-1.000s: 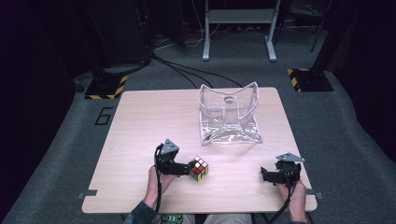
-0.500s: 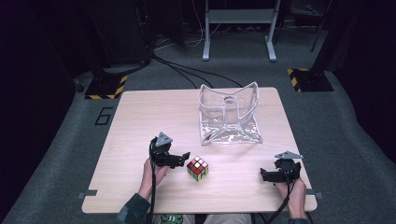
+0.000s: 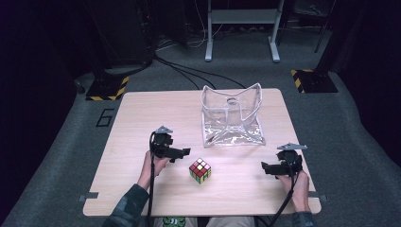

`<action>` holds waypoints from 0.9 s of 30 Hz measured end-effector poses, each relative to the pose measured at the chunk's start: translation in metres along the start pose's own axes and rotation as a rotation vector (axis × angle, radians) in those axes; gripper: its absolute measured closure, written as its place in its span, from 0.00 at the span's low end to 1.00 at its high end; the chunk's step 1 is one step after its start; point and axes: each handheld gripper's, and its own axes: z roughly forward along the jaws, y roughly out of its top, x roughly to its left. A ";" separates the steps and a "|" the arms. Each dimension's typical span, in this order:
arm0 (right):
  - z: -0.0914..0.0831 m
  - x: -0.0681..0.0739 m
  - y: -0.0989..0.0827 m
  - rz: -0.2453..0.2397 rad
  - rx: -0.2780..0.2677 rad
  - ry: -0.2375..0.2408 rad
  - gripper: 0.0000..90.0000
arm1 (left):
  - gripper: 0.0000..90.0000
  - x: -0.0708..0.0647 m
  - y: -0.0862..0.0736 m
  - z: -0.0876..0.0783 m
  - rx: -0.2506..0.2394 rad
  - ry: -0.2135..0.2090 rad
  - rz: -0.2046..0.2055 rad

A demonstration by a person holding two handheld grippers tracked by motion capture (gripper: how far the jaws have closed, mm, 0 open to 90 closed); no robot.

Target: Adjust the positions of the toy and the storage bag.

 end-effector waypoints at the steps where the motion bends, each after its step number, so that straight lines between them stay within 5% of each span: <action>1: 0.000 0.001 0.003 -0.001 0.002 0.004 0.03 | 0.00 0.001 0.002 0.000 0.003 0.001 0.004; 6: -0.002 0.005 0.015 -0.026 -0.011 0.016 0.05 | 0.00 0.007 0.010 0.000 0.003 -0.014 -0.026; 27: -0.014 0.012 0.072 -0.084 -0.016 0.051 0.04 | 0.00 0.014 0.042 0.003 0.006 -0.022 -0.047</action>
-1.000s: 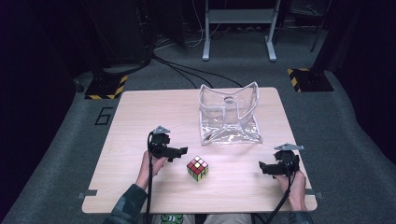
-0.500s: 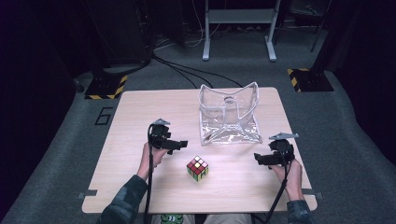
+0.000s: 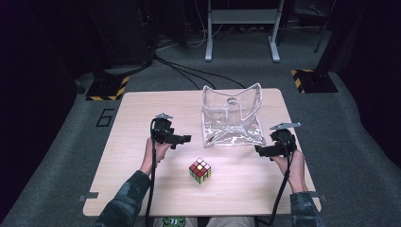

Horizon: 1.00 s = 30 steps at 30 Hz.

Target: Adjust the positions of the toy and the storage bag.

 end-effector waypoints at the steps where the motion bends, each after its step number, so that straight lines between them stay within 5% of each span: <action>1: -0.001 0.000 0.003 -0.003 -0.007 -0.001 0.04 | 0.00 0.000 0.002 0.000 -0.004 0.001 0.004; 14: -0.010 -0.001 0.035 0.004 -0.040 0.006 0.04 | 0.01 -0.010 0.029 0.006 0.001 0.018 0.038; 30: -0.016 -0.005 0.068 -0.002 -0.065 0.022 0.04 | 0.02 -0.015 0.063 0.014 -0.022 -0.004 0.028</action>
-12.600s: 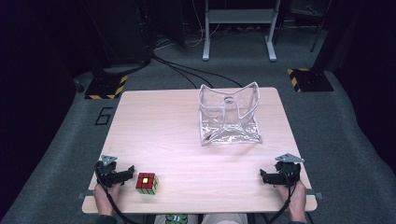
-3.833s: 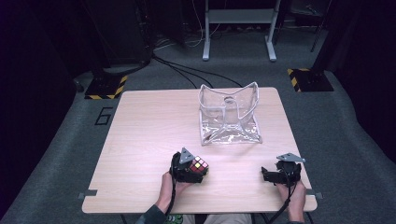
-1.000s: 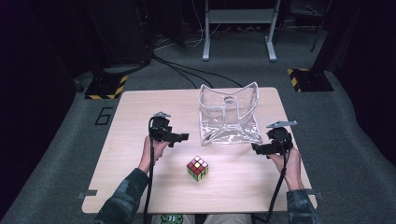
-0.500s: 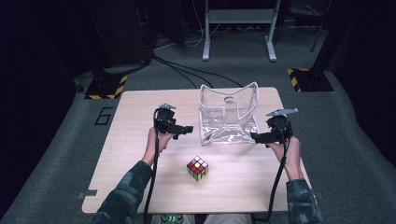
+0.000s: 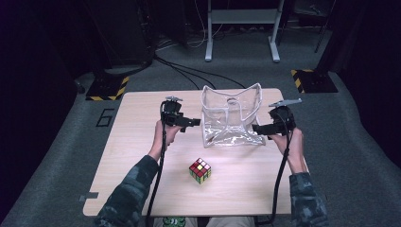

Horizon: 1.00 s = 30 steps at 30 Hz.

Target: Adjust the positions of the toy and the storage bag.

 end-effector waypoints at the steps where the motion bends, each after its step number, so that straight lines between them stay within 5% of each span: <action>1: 0.000 -0.001 0.002 -0.005 -0.003 0.003 0.04 | 0.02 0.000 0.001 0.000 -0.001 0.003 -0.004; 18: 0.006 0.000 0.036 0.000 -0.008 0.023 0.05 | 0.03 -0.007 0.040 0.003 -0.045 0.012 0.016; 30: 0.022 0.000 0.050 0.030 0.028 0.010 0.08 | 0.09 -0.007 0.060 0.019 -0.055 0.031 -0.022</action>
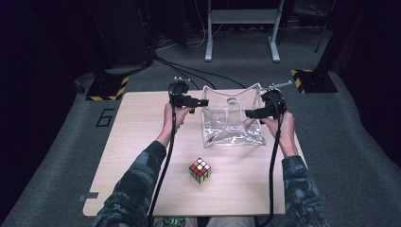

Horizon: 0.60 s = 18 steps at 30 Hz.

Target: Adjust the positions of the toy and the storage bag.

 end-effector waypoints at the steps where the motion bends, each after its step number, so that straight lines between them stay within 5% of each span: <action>1: 0.002 -0.001 0.000 0.000 -0.003 -0.001 0.08 | 0.10 -0.001 0.000 0.002 0.005 0.003 -0.005; 10: 0.020 -0.006 -0.005 0.049 0.016 -0.009 0.18 | 0.34 -0.002 -0.010 0.024 0.049 -0.017 -0.048; 18: 0.033 -0.005 -0.011 0.070 0.062 -0.031 0.57 | 0.72 -0.003 -0.027 0.037 0.111 0.015 -0.021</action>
